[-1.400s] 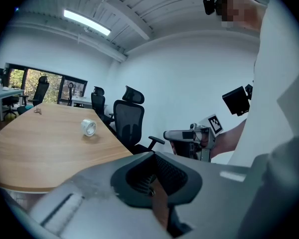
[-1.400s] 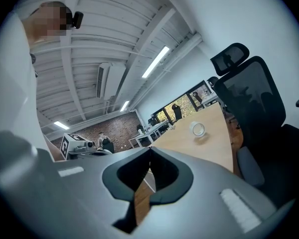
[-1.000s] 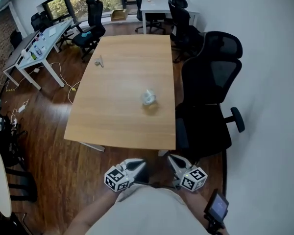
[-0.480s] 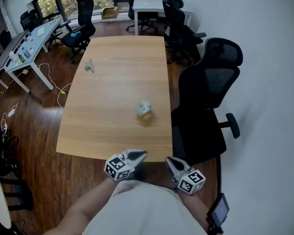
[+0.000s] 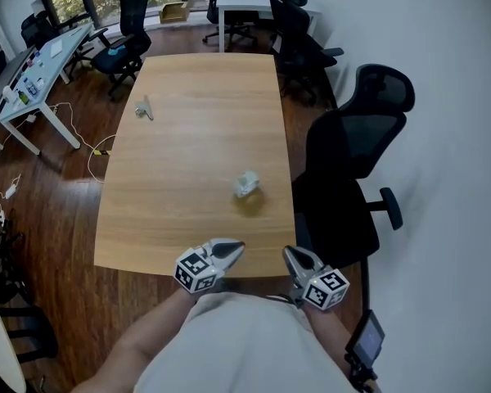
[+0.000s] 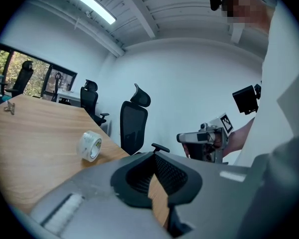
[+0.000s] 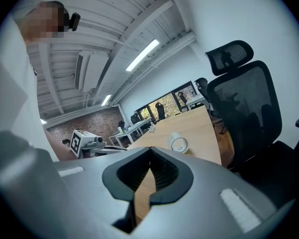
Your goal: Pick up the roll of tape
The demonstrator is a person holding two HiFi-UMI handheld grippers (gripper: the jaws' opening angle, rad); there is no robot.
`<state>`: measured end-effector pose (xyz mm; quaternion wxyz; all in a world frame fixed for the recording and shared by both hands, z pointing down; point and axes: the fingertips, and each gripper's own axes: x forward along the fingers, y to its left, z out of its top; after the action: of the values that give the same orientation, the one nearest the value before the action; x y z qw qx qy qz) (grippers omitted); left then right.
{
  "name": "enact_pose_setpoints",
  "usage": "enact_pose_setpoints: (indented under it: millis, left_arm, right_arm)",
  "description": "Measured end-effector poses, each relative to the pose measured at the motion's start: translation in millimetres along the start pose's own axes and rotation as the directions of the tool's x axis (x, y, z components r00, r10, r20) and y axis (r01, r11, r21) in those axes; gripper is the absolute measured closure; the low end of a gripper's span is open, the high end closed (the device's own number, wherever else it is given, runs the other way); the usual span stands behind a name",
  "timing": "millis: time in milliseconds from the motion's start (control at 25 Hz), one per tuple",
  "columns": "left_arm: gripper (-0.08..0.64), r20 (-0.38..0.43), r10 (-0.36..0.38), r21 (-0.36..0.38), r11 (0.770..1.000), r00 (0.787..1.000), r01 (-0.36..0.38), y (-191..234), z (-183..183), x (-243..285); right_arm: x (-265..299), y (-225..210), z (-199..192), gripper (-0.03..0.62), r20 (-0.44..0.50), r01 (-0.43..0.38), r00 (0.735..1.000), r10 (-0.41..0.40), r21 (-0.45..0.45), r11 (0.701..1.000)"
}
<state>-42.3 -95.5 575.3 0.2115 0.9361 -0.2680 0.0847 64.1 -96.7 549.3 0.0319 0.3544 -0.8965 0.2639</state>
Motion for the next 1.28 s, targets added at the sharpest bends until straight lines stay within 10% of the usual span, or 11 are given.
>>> enact_pose_setpoints:
  millis: [640,1280]
  left_arm:
    - [0.552,-0.057,0.067,0.002,0.998,0.996,-0.067,54,-8,8]
    - [0.382,-0.164,0.266,0.093,0.963,0.95,-0.254,137,18,64]
  right_arm:
    - [13,-18,-3,0.586,-0.038,0.05,0.998,-0.049,0.049,0.998]
    - [23,-74,15,0.586,-0.059,0.031,0.998,-0.025,0.092,0.995]
